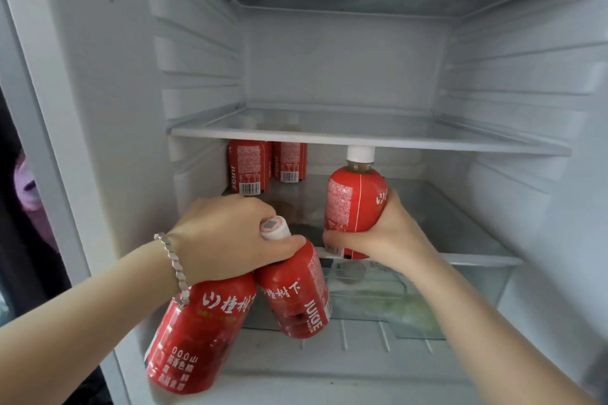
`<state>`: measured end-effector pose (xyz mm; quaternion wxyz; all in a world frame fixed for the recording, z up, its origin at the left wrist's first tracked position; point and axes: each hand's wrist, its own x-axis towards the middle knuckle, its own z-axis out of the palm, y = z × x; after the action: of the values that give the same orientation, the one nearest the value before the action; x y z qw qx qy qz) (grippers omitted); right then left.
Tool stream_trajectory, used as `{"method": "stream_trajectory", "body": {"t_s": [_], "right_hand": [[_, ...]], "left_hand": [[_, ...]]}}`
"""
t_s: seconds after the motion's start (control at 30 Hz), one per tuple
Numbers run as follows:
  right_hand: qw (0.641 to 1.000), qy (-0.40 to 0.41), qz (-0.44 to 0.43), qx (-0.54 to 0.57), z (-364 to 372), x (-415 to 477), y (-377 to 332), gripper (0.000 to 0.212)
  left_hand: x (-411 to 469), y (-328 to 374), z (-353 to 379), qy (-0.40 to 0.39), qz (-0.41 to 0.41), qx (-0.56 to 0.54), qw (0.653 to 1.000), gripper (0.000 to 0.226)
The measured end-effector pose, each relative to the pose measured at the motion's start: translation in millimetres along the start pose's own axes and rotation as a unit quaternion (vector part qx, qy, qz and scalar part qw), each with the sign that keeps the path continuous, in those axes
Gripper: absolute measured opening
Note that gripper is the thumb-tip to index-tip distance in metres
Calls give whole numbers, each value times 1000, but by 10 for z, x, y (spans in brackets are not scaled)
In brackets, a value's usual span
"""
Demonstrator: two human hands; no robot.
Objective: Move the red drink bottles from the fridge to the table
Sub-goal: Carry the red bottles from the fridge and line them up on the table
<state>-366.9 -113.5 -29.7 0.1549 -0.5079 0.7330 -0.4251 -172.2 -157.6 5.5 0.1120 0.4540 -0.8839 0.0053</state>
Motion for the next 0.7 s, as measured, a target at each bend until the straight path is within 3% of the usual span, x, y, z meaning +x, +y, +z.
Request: {"method": "stream_trajectory", "body": {"t_s": [0.07,0.2,0.27,0.47,0.7], "right_hand": [[996,5,-1,87,-71,36,-87,104],[987,24,-61,148,-133,51,-322,41],[984,61,-72,148,-106,77,-360,25],[970,197,-144,14,-154,-48,-344,32],[947,140,-172,-234,-357,-265,-610,24]], "left_hand": [[-9,34,-2,-1,7,1,1000,50],[-14,82,-20,12,23,7,1000,48],[-18,88,-33,14,24,10,1000,46],[-29,43,-76,45,41,22,998,50],[19,55,-83,20,61,55,996,53]]}}
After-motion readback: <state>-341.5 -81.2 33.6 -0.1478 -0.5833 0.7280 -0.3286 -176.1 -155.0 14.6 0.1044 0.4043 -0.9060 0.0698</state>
